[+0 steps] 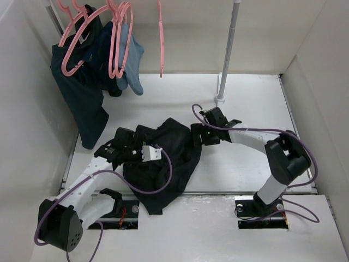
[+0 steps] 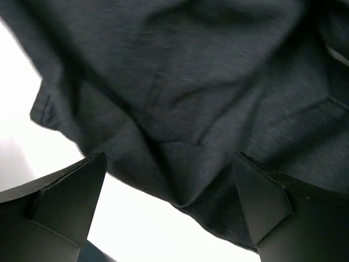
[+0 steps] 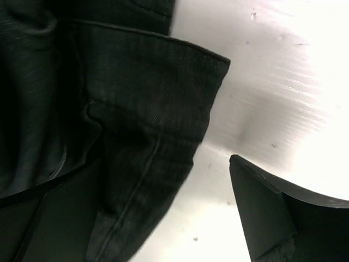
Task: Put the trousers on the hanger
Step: Flatten out the trousers at the center of the board.
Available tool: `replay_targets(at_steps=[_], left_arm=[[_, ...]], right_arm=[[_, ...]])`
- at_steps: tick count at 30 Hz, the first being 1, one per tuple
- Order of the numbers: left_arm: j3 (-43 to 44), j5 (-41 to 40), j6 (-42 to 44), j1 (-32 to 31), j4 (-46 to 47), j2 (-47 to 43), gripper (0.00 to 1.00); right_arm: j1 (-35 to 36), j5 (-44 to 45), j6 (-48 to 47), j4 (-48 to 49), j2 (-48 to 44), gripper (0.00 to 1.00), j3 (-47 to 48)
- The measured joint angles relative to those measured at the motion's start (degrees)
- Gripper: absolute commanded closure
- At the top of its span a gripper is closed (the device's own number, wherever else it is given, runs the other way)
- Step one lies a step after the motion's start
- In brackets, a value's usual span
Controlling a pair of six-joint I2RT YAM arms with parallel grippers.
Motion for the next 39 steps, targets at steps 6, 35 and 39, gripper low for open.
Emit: replay_targets(at_steps=[6,35,39], left_arm=[[0.00,-0.13,6.03,-0.50,-4.17,0.00,0.00],[15.19,9.68,11.82,-15.89,-3.56,26.95,0.00],[13.66,9.29,13.90,-17.44,-2.12,28.15,0.07]], right_arm=[[-0.92,-6.80,1.75,3.41,5.70,0.82,1.07],[-15.15,10.62,18.97,-3.30,-20.24,1.00,17.07],[-15.34,14.71,20.33,-4.07,-21.57,1.00,17.55]])
